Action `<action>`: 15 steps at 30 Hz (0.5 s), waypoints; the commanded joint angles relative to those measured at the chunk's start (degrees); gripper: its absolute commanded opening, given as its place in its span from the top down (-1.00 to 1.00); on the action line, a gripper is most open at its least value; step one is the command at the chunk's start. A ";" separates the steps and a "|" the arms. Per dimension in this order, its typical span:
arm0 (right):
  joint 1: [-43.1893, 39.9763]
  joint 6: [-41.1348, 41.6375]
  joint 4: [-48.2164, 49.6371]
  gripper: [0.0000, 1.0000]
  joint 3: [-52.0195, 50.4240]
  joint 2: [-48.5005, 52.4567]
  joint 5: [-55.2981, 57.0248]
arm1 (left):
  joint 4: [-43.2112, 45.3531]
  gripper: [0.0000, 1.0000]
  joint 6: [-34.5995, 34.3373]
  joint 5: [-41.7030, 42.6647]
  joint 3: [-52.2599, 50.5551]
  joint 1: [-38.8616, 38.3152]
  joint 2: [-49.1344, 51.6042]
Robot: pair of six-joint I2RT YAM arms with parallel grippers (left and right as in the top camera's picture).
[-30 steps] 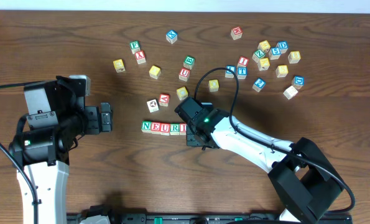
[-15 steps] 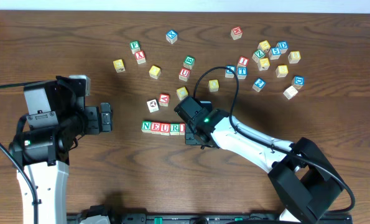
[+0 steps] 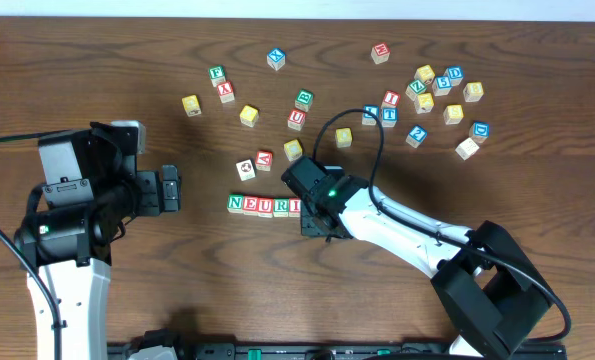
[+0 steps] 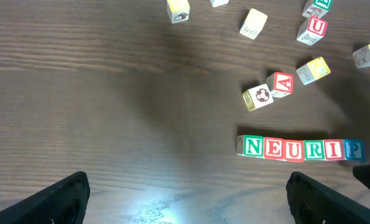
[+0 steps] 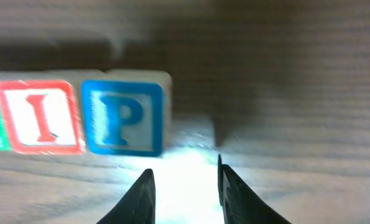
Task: Spell out NEURIPS
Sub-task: 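Nudge the tilted P block upright against the I block with the right gripper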
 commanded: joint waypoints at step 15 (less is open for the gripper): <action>0.55 0.87 -1.01 0.44 -0.20 0.33 3.76 | 0.02 -0.98 0.94 -0.20 0.83 0.17 -0.02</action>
